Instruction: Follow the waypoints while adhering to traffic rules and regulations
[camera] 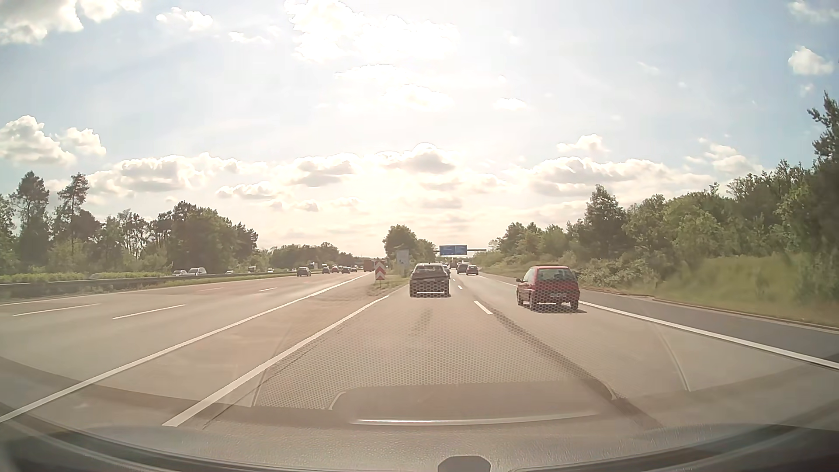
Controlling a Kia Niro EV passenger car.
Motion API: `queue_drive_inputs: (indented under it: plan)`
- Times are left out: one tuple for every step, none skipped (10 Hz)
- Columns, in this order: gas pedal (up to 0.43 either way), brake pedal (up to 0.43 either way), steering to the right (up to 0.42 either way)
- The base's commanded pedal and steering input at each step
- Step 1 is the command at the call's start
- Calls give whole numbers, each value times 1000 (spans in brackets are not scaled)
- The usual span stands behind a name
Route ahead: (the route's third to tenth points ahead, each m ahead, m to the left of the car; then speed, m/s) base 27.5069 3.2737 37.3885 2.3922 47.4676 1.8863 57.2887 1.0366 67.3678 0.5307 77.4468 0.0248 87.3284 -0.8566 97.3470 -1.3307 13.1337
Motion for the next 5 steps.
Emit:
queue_drive_inputs:
  plan:
    - [150,0,8]
    - [138,0,7]
    - [138,0,6]
    - [98,0,6]
    - [79,0,6]
